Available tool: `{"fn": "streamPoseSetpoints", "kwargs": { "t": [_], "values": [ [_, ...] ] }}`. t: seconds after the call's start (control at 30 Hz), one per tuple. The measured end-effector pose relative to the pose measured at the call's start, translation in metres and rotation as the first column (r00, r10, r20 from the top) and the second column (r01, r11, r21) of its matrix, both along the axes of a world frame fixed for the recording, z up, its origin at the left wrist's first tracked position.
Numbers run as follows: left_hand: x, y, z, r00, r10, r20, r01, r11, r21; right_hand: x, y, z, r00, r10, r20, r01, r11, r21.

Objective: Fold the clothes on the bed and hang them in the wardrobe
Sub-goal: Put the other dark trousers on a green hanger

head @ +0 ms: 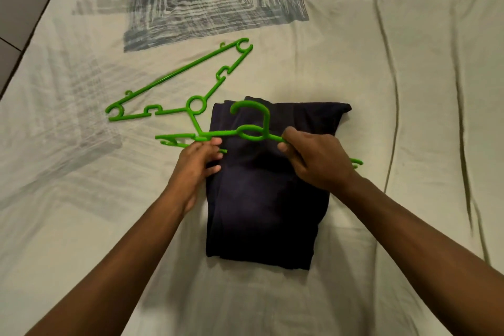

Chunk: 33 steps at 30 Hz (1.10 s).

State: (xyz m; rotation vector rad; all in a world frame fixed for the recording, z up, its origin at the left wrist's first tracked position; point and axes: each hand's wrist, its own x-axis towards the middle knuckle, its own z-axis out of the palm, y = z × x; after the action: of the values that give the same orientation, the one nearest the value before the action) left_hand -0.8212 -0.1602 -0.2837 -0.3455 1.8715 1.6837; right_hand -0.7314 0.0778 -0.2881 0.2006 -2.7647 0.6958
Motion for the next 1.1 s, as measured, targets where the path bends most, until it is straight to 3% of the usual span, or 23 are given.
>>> {"fn": "streamPoseSetpoints", "kwargs": {
  "t": [0.13, 0.23, 0.4, 0.67, 0.83, 0.93, 1.0, 1.03, 1.1],
  "values": [
    [0.015, -0.035, 0.003, 0.953, 0.218, 0.208, -0.242, 0.966, 0.097, 0.018, -0.011, -0.004, 0.995, 0.093, -0.040, -0.087, 0.988, 0.129],
    [0.016, -0.050, 0.010, 0.890, 0.253, 0.379, -0.355, 0.906, 0.230, 0.036, -0.018, -0.007, 0.986, 0.166, -0.029, -0.161, 0.977, 0.137],
    [0.035, -0.051, 0.011, 0.915, 0.218, 0.339, -0.268, 0.957, 0.108, 0.071, -0.031, -0.023, 0.937, 0.350, 0.023, -0.347, 0.916, 0.200],
    [0.097, -0.067, -0.002, 0.885, 0.294, 0.362, -0.302, 0.953, -0.036, 0.119, -0.045, -0.040, 0.919, 0.381, 0.095, -0.393, 0.881, 0.265],
    [0.143, -0.045, 0.007, 0.927, 0.092, 0.362, -0.082, 0.996, -0.042, 0.124, -0.052, -0.037, 0.940, 0.312, 0.141, -0.339, 0.905, 0.255],
    [0.154, -0.029, 0.009, 0.947, 0.085, 0.311, -0.061, 0.994, -0.087, 0.111, -0.052, -0.022, 0.975, 0.184, 0.121, -0.205, 0.958, 0.199],
    [0.154, -0.022, 0.008, 0.949, 0.115, 0.294, -0.088, 0.991, -0.104, 0.089, -0.051, -0.012, 0.992, -0.072, 0.101, 0.061, 0.992, 0.113],
    [0.154, -0.020, 0.008, 0.950, 0.124, 0.288, -0.097, 0.990, -0.105, 0.075, -0.049, -0.008, 0.958, -0.244, 0.152, 0.238, 0.970, 0.055],
    [0.154, -0.018, 0.009, 0.953, 0.127, 0.275, -0.103, 0.990, -0.099, 0.044, -0.042, -0.002, 0.777, -0.474, 0.414, 0.529, 0.848, -0.023]
  ]
}}
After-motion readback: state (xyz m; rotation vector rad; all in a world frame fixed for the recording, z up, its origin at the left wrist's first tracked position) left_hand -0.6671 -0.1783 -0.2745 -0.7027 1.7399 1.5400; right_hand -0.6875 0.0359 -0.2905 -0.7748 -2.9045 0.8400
